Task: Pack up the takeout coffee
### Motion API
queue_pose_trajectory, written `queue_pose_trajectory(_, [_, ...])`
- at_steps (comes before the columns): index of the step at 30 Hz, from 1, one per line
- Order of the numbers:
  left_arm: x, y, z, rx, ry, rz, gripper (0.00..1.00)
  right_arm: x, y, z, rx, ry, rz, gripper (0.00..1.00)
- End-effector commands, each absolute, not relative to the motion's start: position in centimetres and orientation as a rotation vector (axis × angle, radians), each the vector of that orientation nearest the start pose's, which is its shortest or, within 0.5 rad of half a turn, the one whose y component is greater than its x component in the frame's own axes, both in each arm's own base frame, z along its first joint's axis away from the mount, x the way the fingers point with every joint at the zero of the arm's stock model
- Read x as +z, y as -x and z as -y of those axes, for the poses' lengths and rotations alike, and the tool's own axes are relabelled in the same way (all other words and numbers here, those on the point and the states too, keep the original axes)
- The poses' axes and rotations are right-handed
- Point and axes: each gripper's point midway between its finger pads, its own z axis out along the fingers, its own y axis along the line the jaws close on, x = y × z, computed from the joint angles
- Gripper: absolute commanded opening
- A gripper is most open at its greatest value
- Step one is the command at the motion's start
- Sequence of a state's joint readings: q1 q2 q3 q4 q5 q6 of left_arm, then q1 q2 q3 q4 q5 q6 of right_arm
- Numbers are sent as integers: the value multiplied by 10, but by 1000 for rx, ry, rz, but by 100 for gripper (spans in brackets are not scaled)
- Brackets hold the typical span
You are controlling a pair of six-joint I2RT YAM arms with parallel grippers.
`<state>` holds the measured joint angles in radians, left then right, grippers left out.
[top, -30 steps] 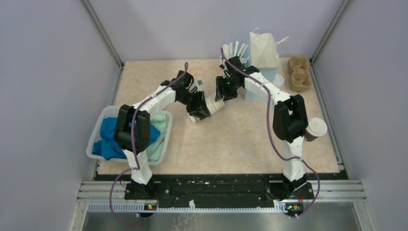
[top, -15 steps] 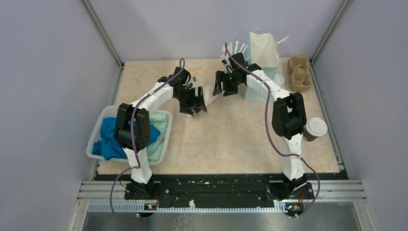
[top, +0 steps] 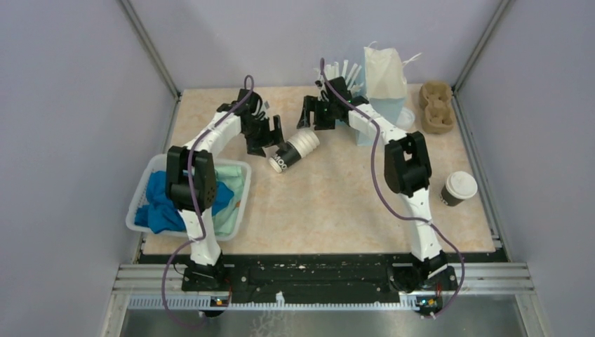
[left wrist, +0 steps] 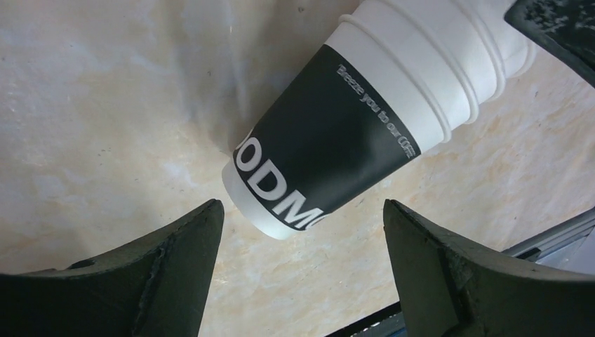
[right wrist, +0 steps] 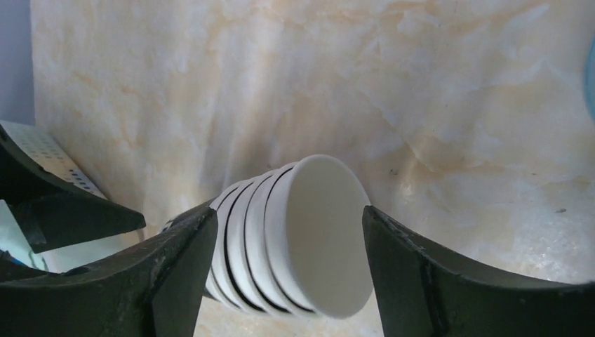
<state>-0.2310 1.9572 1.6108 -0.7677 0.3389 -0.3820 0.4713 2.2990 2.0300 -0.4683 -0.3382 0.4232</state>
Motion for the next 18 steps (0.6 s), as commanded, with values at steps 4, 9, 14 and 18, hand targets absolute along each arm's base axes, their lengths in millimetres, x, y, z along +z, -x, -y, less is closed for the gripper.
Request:
queue_pose_trajectory(4, [79,-402,171,-635,59,-2815,82,148,-480,-351,986,226,-2367,62])
queue_pose_trajectory(9, [72,-396,175,-693,73,-2822,77,185,-452,-350,1135,121,-2370,36])
queue_pose_trajectory(14, [75,-393,179,-741,81,-2812,76,199,-426,-345,1239,32,-2374,20])
queue_pose_trajectory(18, [84,-390,183,-787,67,-2780,79,215,-413,-337,1234,34,-2350,14])
